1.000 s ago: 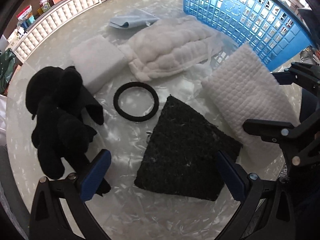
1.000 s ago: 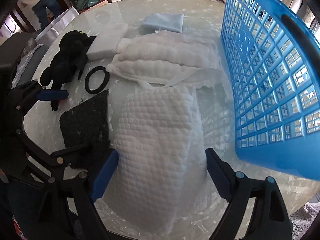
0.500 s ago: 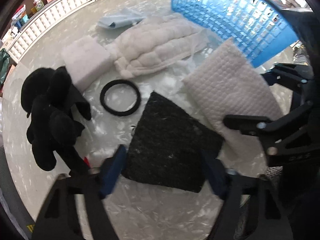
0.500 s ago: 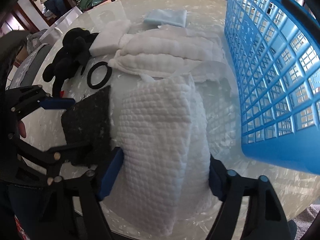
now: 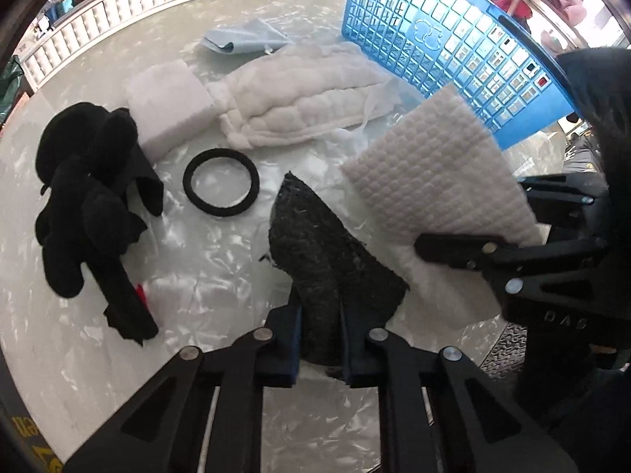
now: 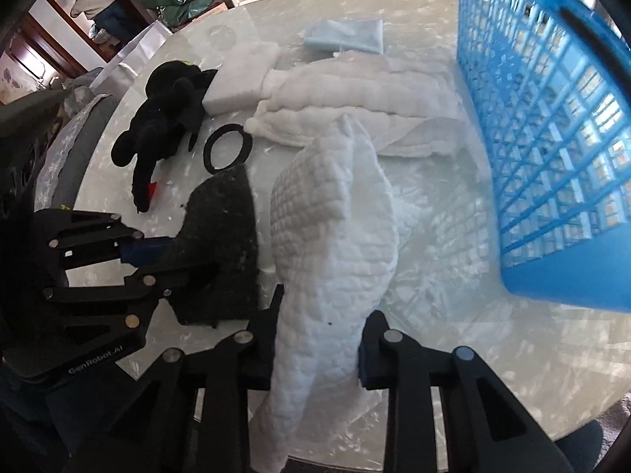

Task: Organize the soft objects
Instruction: 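Grasp the white quilted pad with the right tool while the left tool grasps the black felt square, then carry the white quilted pad into the blue basket and open the right tool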

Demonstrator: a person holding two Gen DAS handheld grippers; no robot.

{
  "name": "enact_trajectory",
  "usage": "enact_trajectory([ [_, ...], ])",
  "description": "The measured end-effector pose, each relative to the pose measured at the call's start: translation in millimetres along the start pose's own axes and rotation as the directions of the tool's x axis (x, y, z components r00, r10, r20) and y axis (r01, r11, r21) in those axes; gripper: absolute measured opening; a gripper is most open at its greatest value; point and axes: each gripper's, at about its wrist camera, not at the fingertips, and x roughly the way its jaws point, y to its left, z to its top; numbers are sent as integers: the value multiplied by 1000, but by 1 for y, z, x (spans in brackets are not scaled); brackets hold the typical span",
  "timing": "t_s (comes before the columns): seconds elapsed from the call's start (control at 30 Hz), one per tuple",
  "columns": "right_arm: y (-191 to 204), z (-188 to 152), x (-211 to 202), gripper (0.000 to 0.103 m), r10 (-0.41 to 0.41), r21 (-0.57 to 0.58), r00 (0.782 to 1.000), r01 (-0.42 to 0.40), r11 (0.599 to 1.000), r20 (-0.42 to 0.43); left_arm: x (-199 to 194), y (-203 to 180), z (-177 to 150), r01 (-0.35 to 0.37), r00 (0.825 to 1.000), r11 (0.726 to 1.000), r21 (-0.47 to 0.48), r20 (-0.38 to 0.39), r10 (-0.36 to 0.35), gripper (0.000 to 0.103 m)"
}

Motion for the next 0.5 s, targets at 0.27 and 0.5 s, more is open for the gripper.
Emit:
enact_trajectory([
  [0.27, 20, -13, -24, 25, -95, -43, 995, 95, 995, 10, -17, -18, -26, -142, 990, 990, 15, 7, 142, 13],
  [0.5, 38, -19, -66, 25, -165, -103, 985, 169, 980, 47, -21, -24, -33, -180, 983, 984, -7, 28, 180, 13],
])
